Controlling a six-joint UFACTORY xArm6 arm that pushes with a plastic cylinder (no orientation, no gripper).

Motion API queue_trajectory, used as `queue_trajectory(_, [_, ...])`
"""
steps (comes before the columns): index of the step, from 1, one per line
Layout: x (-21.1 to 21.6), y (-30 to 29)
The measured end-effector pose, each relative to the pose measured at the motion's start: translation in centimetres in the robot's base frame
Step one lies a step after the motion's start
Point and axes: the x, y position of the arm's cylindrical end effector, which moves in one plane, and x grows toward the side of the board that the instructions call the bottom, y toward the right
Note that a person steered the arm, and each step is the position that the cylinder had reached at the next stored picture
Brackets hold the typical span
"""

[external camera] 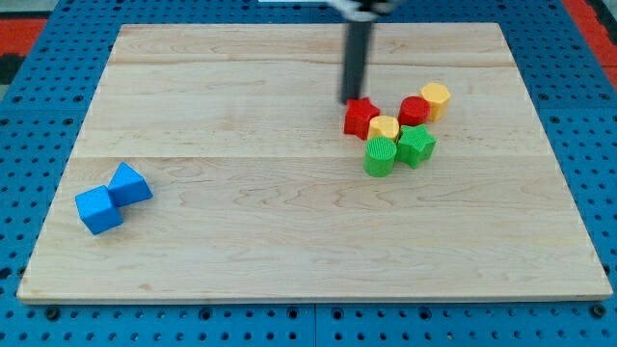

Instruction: Place the red star at the bottom center of the board

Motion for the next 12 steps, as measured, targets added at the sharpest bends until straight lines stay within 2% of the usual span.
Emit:
queue_trajectory(1, [2.1, -1.7])
queue_trajectory(2, [-5.0, -1.7])
queue_trajectory(3, [-3.1, 3.9])
queue_trajectory(4, [1.0, 2.3])
queue_trajectory(5, [0.8, 1.7])
queue_trajectory(6, [-3.4, 4.4])
queue_trajectory(7, [-2.5, 8.1])
queue_trajectory(8, [2.1, 7.8])
queue_trajectory(9, [4.7, 4.3])
queue_trajectory(11, [3.5, -1.9])
queue_trajectory(12, [8.5, -3.4])
